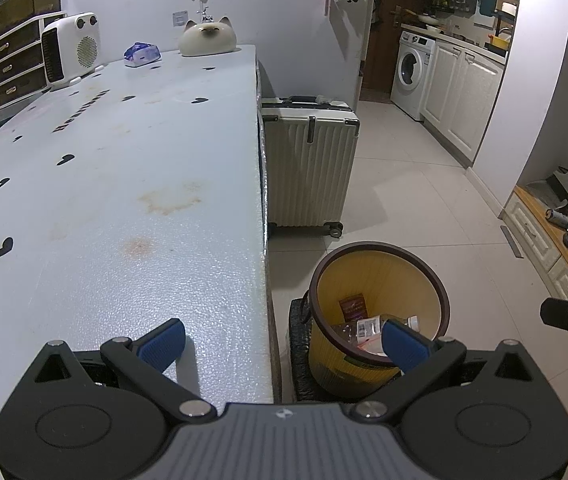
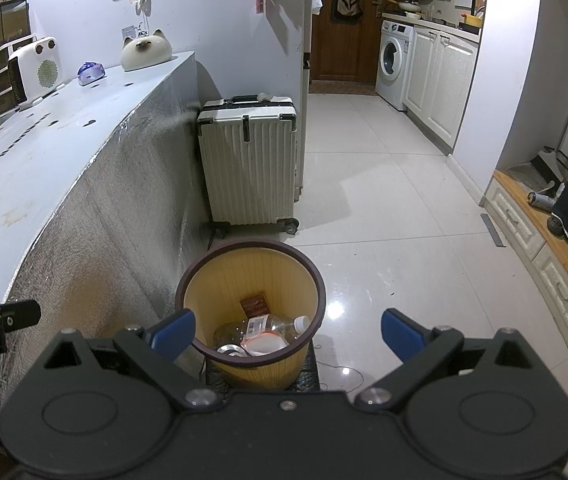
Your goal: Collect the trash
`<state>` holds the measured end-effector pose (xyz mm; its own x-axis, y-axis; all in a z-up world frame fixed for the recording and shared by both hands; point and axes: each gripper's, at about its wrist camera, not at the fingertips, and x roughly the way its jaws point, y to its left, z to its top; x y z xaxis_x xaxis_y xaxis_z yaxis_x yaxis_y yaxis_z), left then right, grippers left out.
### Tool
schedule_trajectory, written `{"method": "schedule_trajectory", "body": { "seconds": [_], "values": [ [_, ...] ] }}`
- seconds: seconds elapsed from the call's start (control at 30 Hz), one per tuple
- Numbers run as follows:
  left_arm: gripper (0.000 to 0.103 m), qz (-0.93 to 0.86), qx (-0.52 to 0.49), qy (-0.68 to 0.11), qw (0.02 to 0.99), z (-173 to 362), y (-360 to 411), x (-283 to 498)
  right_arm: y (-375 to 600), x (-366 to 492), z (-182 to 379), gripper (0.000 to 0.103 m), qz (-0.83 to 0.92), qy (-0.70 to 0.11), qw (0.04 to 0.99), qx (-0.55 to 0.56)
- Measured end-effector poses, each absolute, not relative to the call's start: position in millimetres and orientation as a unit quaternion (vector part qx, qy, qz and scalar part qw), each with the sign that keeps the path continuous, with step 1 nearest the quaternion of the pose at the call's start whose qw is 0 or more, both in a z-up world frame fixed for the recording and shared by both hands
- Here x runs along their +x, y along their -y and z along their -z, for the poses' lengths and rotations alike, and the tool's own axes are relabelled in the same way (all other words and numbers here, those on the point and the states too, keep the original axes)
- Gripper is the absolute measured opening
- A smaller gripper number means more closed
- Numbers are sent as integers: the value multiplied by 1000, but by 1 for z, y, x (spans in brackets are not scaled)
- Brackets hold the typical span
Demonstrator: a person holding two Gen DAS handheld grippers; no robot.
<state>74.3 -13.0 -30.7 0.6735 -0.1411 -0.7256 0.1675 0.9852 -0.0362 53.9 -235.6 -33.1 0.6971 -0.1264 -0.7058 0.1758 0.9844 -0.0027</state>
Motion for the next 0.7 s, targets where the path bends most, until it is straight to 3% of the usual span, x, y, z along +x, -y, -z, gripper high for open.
{"method": "schedule_trajectory", "body": {
  "seconds": [0.7],
  "values": [
    [103,84,17,-395,915,31,13,74,238,55,34,100,81,-382,920,35]
  ]
}}
